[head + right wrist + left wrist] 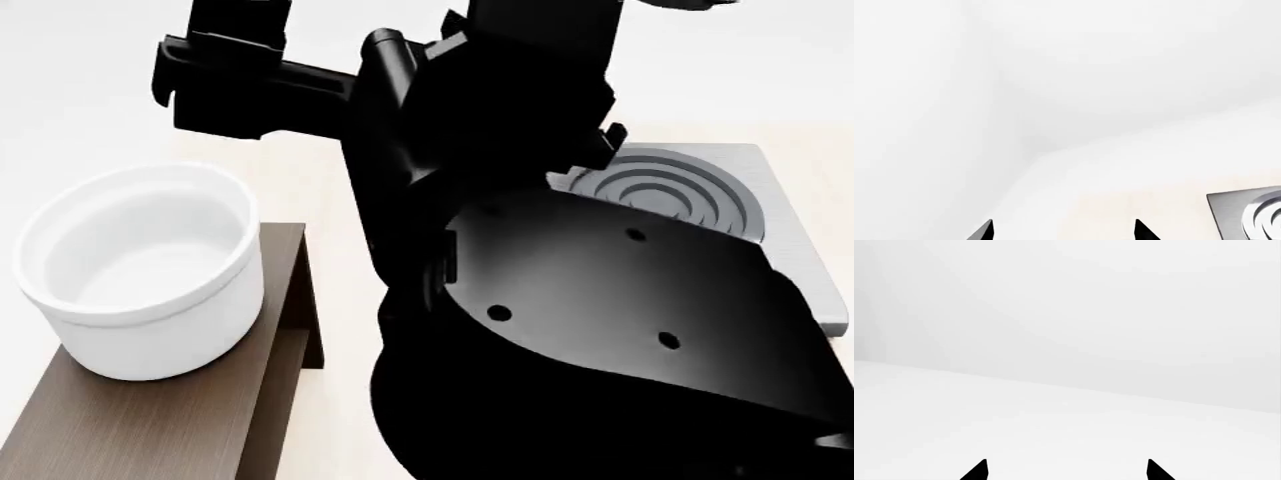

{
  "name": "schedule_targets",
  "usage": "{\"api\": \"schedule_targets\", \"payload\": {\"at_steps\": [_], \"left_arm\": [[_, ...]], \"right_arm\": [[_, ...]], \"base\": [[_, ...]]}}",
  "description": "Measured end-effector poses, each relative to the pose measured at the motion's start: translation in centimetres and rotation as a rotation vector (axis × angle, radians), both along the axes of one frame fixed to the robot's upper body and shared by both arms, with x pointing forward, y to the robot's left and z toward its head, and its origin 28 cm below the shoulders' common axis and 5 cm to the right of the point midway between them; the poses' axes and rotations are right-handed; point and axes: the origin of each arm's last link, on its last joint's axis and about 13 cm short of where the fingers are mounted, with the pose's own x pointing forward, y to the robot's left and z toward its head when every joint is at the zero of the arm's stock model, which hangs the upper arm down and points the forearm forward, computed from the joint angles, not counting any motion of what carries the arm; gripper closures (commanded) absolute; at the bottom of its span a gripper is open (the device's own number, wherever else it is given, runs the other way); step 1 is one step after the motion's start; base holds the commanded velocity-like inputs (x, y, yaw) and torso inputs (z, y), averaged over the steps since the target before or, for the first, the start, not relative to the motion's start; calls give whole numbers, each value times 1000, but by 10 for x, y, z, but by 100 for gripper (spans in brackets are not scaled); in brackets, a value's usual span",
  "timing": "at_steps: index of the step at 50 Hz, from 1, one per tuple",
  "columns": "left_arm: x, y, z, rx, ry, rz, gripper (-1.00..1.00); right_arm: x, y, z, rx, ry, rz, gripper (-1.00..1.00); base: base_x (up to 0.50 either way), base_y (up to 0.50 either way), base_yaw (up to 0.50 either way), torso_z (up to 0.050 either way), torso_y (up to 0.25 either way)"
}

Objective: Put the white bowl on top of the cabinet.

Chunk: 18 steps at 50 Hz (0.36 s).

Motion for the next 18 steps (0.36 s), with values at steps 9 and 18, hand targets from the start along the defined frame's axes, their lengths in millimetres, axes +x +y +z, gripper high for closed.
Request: {"api": "schedule_targets", "payload": {"at_steps": [9, 18], "left_arm": [[0, 0, 0, -1, 0, 0, -100], [0, 0, 0, -1, 0, -1, -100]], "right_arm": [[-16, -5, 12, 17, -83, -65, -100], [-35, -11, 25, 40, -172, -141, -100]], "base": [[0, 0, 0, 0, 0], [0, 0, 0, 0, 0]]}}
